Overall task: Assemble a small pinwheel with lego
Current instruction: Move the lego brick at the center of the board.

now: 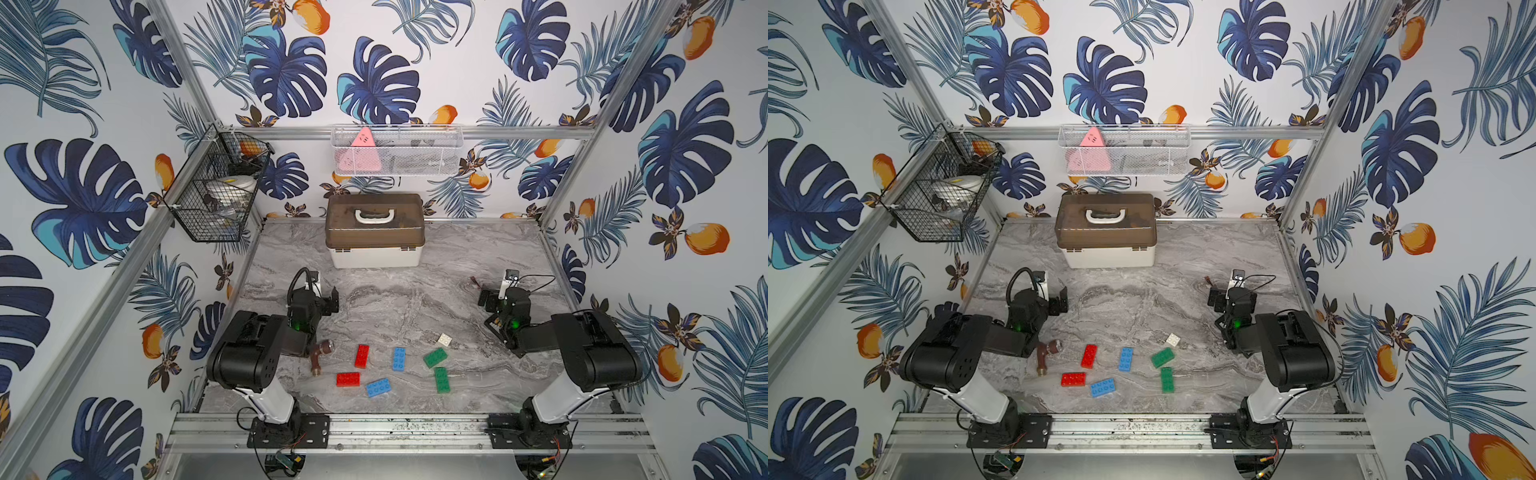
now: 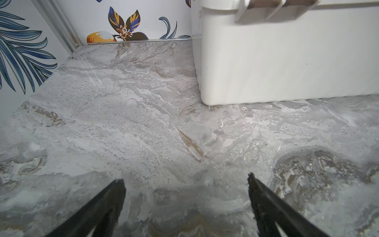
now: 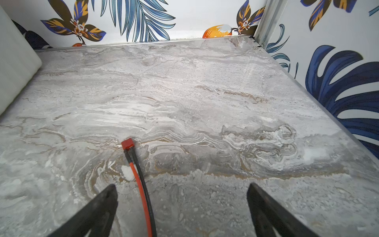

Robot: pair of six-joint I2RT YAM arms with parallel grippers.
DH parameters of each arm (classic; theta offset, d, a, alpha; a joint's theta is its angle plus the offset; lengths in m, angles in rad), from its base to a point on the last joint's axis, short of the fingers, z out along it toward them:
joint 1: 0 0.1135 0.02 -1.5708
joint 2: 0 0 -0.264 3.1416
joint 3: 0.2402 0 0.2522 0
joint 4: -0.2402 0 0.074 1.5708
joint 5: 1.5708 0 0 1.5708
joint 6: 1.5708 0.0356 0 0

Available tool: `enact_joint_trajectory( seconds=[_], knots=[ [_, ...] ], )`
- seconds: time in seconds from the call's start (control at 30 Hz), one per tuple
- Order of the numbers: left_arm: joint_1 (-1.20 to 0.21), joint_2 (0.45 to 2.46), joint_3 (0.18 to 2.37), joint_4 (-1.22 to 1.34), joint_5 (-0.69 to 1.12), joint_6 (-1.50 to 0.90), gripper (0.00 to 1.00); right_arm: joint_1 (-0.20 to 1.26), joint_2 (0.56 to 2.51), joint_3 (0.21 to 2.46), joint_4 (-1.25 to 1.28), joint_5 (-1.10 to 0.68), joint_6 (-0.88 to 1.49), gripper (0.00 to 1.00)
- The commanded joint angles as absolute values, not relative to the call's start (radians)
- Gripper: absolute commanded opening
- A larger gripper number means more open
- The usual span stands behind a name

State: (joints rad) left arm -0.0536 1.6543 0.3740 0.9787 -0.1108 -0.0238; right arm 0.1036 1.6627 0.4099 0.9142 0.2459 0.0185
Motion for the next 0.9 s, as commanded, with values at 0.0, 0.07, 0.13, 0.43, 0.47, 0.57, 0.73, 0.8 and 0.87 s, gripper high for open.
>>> enact_joint_trajectory(
  seconds=[0.0, 0.07, 0.13, 0.43, 0.47, 0.57, 0.73, 0.8, 0.87],
  knots=[
    [-0.052, 1.649, 0.376, 1.006, -0.099, -0.004, 0.99, 0.104, 1.663, 0.41, 0.949, 0.252, 0.028, 1.0],
    [-0.052, 1.648, 0.375, 1.006, -0.1, -0.003, 0.99, 0.104, 1.664, 0.41, 0.955, 0.252, 0.027, 1.0],
    [-0.052, 1.648, 0.375, 1.007, -0.101, -0.005, 0.99, 0.104, 1.664, 0.41, 0.955, 0.252, 0.027, 1.0],
    [-0.052, 1.65, 0.376, 1.005, -0.1, -0.005, 0.99, 0.104, 1.663, 0.411, 0.949, 0.246, 0.029, 1.0],
    [-0.052, 1.649, 0.377, 1.003, -0.096, -0.006, 0.99, 0.104, 1.664, 0.41, 0.95, 0.246, 0.028, 1.0],
    [-0.052, 1.65, 0.376, 1.003, -0.096, -0.006, 0.99, 0.104, 1.663, 0.411, 0.949, 0.246, 0.028, 1.0],
    [-0.052, 1.648, 0.373, 1.008, -0.094, -0.007, 0.99, 0.104, 1.663, 0.408, 0.95, 0.244, 0.028, 1.0],
    [-0.052, 1.647, 0.371, 1.014, -0.104, -0.005, 0.99, 0.104, 1.66, 0.407, 0.956, 0.238, 0.024, 1.0],
    [-0.054, 1.613, 0.369, 0.997, -0.132, -0.017, 0.99, 0.105, 1.614, 0.403, 0.935, 0.224, 0.016, 1.0]
  ],
)
